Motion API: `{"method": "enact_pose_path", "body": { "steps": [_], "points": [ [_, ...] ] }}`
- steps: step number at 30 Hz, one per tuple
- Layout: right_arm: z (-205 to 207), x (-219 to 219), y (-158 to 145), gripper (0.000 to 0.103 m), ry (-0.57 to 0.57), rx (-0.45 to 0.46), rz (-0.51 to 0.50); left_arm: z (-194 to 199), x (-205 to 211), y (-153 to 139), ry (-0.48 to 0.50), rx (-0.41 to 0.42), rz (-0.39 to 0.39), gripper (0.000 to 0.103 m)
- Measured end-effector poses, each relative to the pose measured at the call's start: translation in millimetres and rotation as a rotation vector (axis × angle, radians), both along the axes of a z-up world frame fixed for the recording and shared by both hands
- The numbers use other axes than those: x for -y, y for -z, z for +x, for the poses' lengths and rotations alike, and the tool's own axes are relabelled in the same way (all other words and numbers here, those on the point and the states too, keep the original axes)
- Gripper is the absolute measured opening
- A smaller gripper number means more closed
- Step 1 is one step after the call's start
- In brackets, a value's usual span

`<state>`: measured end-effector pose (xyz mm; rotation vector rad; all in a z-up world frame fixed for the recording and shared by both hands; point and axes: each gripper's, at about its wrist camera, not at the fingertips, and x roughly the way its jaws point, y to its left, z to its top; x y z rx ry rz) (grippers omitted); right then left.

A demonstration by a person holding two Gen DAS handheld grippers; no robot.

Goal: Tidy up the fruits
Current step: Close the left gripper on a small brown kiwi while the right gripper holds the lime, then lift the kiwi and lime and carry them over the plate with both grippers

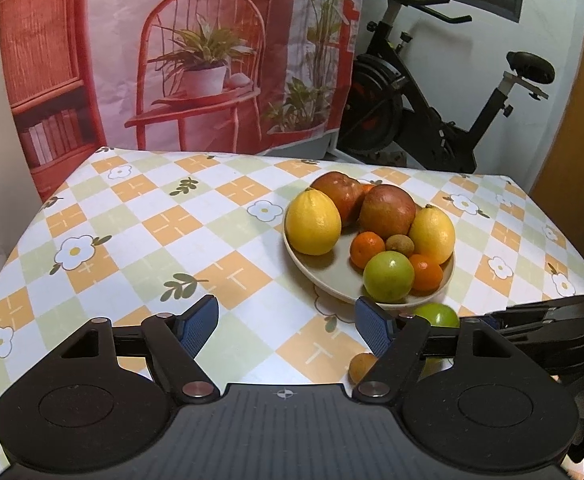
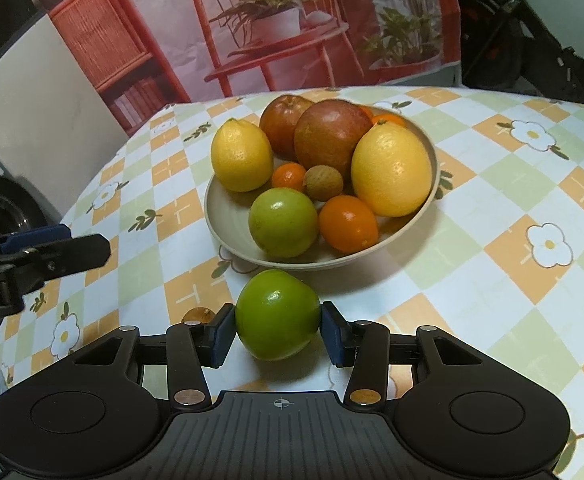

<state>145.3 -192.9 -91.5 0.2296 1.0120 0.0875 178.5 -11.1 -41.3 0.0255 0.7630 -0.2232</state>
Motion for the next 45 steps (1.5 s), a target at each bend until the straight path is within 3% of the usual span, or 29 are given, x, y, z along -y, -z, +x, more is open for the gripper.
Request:
{"method": "enact_pose_path", "body": {
  "steps": [9, 20, 30, 45],
  "points": [
    [-16, 16, -12, 0.042, 0.025, 0.060, -0.021, 5, 13, 23, 0.088, -0.072, 0.013, 0.068],
    [-30, 34, -12, 0.042, 0.067, 0.071, -0.013, 10, 34, 52, 0.181, -0.154, 0.031, 0.063],
    [-31, 34, -12, 0.042, 0.066, 0.075, -0.008, 15, 43, 58, 0.190, -0.179, 0.039, 0.029],
    [-29, 32, -21, 0.042, 0.050, 0.096, -0.010, 12, 37, 41, 0.185, -0.136, 0.003, 0.029]
  ]
}}
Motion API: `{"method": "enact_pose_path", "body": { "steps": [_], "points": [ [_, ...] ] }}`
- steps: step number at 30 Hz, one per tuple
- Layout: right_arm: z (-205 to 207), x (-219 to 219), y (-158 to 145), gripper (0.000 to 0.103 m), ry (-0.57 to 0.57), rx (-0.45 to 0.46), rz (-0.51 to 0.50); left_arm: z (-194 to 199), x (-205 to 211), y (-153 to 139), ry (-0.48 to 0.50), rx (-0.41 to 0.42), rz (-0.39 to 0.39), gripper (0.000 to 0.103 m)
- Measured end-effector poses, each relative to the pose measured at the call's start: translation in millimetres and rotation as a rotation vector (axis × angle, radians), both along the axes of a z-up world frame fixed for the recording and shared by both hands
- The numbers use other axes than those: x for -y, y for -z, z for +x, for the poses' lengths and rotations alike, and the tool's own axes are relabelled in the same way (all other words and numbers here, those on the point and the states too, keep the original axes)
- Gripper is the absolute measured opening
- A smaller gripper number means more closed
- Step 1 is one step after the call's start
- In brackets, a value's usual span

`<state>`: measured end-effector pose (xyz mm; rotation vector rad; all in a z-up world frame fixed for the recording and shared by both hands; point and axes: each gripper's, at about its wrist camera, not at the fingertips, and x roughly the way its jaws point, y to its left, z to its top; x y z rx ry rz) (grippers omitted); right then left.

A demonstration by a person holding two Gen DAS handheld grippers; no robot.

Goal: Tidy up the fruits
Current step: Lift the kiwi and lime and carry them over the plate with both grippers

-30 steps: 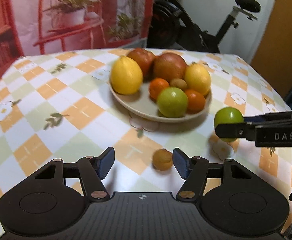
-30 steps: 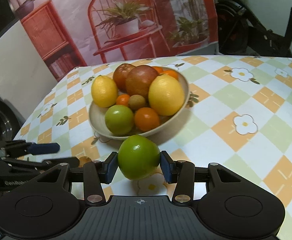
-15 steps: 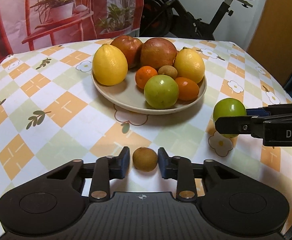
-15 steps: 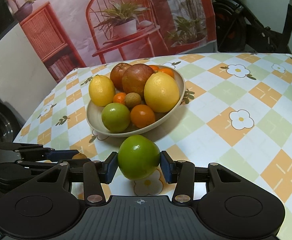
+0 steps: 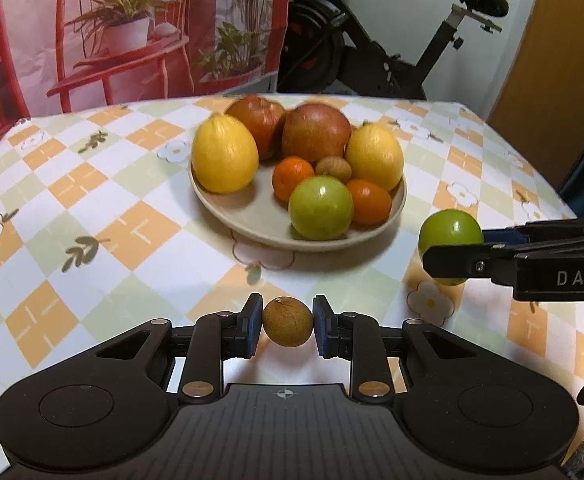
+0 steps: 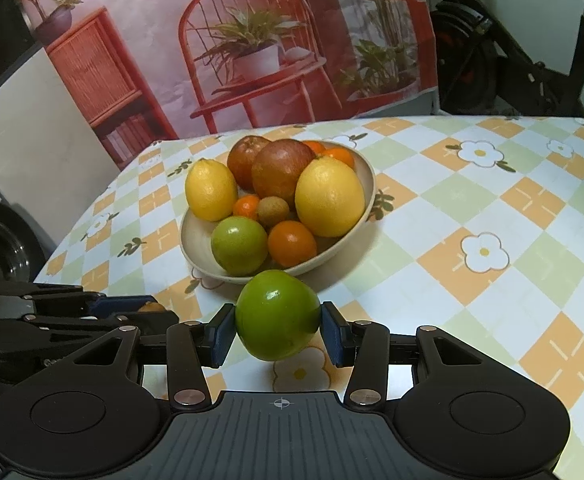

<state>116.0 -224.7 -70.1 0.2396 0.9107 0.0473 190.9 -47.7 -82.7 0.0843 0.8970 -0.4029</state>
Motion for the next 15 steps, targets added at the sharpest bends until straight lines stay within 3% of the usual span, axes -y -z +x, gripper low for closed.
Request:
{"method": "enact_pose_path", "body": {
  "steps": [15],
  "points": [
    [15, -5, -35, 0.042, -0.044, 0.075, -0.006, 10, -21, -55, -0.042, 0.118, -0.072, 0.029]
  ]
}}
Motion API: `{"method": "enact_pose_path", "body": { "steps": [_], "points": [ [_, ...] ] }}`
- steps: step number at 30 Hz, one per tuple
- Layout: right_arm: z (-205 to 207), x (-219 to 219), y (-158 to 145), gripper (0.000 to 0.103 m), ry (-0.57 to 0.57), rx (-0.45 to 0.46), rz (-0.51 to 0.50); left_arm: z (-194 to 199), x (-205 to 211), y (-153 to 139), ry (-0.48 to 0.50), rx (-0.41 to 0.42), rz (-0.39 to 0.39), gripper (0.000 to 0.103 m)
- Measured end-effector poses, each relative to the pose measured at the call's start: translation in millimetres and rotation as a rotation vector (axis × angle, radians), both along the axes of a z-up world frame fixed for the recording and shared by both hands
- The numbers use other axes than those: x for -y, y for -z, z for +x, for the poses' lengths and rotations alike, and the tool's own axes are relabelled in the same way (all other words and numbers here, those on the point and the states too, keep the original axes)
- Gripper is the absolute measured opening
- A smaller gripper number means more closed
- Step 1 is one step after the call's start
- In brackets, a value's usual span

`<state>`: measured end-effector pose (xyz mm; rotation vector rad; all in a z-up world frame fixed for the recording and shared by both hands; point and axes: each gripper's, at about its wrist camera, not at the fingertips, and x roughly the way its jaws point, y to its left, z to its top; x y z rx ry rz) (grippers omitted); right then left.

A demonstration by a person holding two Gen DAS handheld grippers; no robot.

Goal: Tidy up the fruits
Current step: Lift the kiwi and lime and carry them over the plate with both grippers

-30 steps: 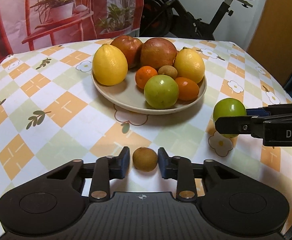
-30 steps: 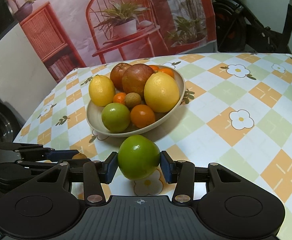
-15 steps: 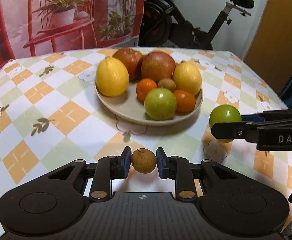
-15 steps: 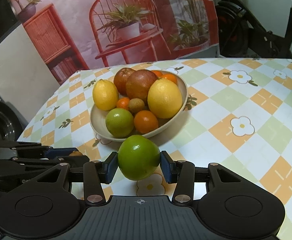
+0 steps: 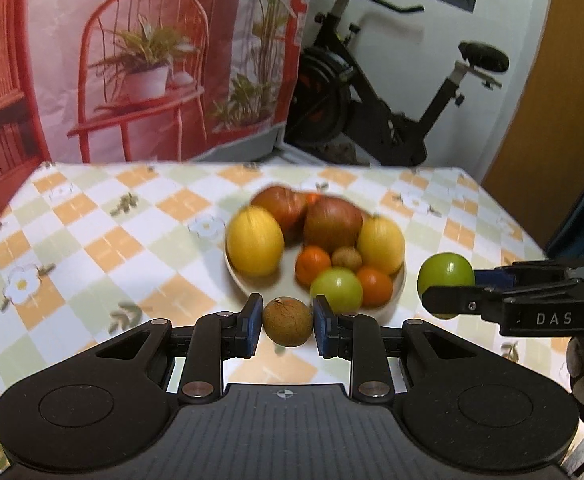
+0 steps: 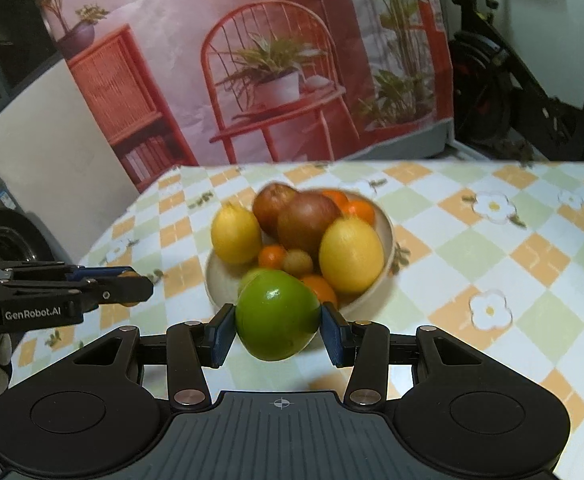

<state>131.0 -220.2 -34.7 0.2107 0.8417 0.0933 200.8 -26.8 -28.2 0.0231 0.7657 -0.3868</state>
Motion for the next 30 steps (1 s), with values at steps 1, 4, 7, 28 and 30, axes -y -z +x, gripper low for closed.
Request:
{"method": "enact_pose_path", "body": {
  "steps": [1, 4, 7, 28, 30],
  "points": [
    [3, -1, -4, 0.042, -0.003, 0.009, -0.001, 2, -1, -5, -0.001, 0.014, 0.001, 0.029],
    [11, -1, -18, 0.042, -0.012, 0.040, -0.012, 7, -2, -19, -0.006, 0.054, 0.000, 0.029],
    [19, -2, -32, 0.042, -0.019, 0.073, -0.023, 13, -1, -33, -0.011, 0.094, -0.003, 0.029],
    [56, 6, -9, 0.042, -0.066, 0.004, -0.093, 62, 24, 30, 0.028, -0.040, 0.047, 0.029],
    [57, 7, -7, 0.042, -0.067, 0.000, -0.090, 68, 25, 37, 0.031, -0.063, 0.056, 0.029]
  ]
}}
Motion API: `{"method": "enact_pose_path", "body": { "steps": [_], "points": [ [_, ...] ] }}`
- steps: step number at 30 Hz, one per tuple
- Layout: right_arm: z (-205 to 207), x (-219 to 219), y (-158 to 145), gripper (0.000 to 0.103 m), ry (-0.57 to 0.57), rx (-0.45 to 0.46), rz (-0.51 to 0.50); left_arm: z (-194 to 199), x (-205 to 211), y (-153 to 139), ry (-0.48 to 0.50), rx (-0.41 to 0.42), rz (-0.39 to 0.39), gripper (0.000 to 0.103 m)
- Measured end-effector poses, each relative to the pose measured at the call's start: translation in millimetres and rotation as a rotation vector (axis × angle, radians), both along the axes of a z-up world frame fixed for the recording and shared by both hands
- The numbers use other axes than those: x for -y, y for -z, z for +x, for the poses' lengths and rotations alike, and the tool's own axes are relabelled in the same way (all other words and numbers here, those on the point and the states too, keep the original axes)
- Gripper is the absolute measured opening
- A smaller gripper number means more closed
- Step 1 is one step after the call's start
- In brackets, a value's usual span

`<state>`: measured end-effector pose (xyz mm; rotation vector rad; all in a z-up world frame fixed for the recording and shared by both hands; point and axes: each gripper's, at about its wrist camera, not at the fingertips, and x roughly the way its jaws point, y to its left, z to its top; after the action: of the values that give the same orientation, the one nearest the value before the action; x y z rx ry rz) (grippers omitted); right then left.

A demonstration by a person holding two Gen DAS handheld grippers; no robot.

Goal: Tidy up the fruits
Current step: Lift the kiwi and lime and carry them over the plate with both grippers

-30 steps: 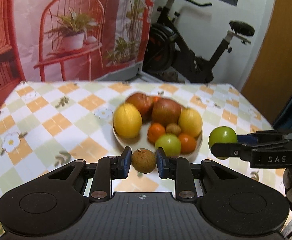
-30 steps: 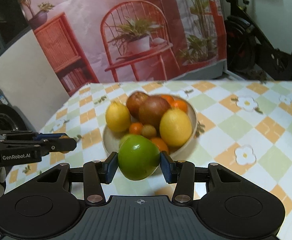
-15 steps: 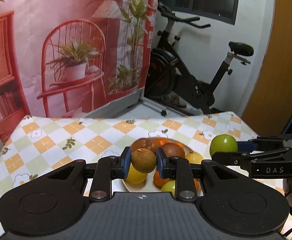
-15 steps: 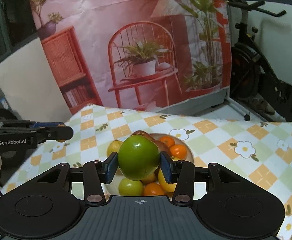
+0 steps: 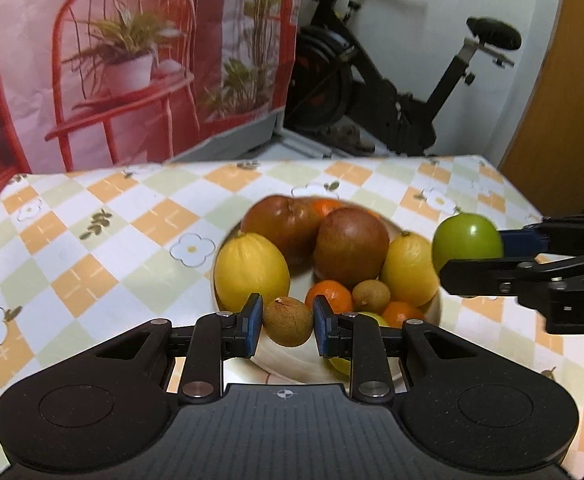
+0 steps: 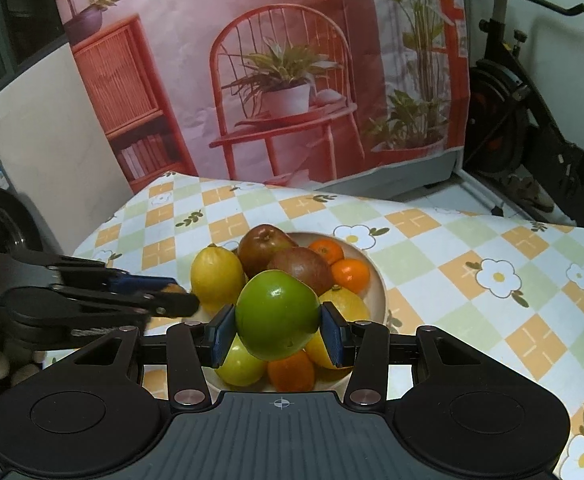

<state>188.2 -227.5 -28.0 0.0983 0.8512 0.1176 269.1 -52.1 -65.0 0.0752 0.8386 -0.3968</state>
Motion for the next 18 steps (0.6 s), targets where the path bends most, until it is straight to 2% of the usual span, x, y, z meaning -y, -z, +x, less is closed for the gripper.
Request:
{"method": "enact_pose_path", "body": {
  "steps": [11, 18],
  "points": [
    [7, 4, 9, 0.042, 0.011, -0.020, 0.010, 14, 7, 22, 0.044, -0.071, 0.015, 0.029],
    [10, 2, 11, 0.042, 0.004, -0.029, 0.009, 15, 3, 31, 0.027, -0.098, 0.015, 0.029]
  ]
}}
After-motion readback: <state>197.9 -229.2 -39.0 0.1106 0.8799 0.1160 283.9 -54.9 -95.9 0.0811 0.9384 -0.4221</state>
